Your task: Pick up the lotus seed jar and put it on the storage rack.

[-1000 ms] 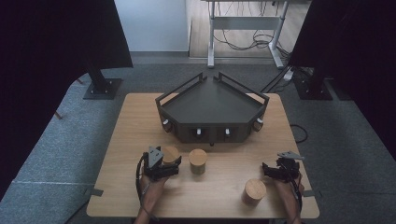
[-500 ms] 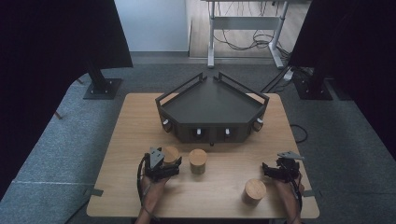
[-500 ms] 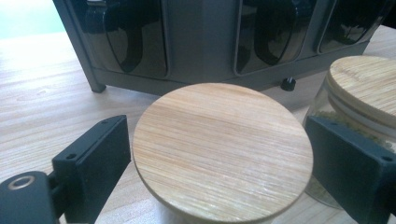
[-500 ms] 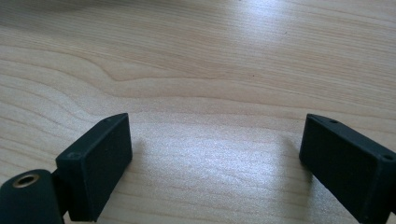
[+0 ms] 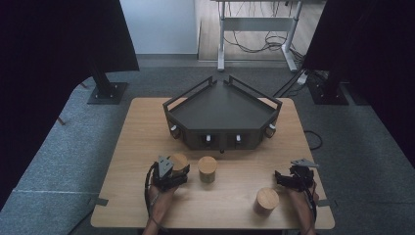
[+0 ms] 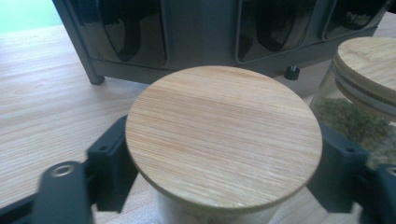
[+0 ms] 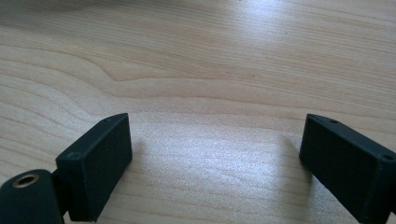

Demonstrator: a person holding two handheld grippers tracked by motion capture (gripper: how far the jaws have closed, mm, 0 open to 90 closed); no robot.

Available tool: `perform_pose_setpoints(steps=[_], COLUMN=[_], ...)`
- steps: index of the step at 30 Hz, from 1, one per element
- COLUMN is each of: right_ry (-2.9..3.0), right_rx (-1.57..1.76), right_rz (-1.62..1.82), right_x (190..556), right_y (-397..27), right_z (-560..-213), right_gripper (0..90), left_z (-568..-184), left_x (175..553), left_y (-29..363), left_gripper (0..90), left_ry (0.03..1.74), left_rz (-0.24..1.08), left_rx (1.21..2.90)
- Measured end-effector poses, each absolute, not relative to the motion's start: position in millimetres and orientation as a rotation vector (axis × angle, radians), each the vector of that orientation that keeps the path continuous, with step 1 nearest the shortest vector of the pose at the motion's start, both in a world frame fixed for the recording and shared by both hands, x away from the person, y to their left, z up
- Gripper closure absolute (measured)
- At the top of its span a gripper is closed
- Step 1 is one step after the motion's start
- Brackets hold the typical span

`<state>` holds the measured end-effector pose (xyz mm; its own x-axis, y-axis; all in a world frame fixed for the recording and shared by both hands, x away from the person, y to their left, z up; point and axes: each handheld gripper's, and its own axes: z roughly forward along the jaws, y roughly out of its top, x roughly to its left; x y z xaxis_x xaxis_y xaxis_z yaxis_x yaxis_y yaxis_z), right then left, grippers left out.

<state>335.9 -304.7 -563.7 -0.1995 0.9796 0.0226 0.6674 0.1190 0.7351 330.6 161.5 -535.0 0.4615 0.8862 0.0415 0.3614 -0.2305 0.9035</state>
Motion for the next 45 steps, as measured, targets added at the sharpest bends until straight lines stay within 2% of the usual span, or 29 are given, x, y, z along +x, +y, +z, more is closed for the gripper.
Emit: perform_pose_setpoints(steps=[20,45], right_ry=[1.929,1.931], right_rx=[1.589,1.587], right_rz=[0.867,0.867], right_x=[336,336], right_y=[-305,-305], right_z=[-564,-564], right_gripper=[8.6,8.2], left_z=[-533,-492], left_x=[330,334], left_y=[162,158], left_gripper=[26.0,25.9], left_ry=[1.077,1.033], left_rz=[0.715,0.737], left_rx=[1.778,1.755])
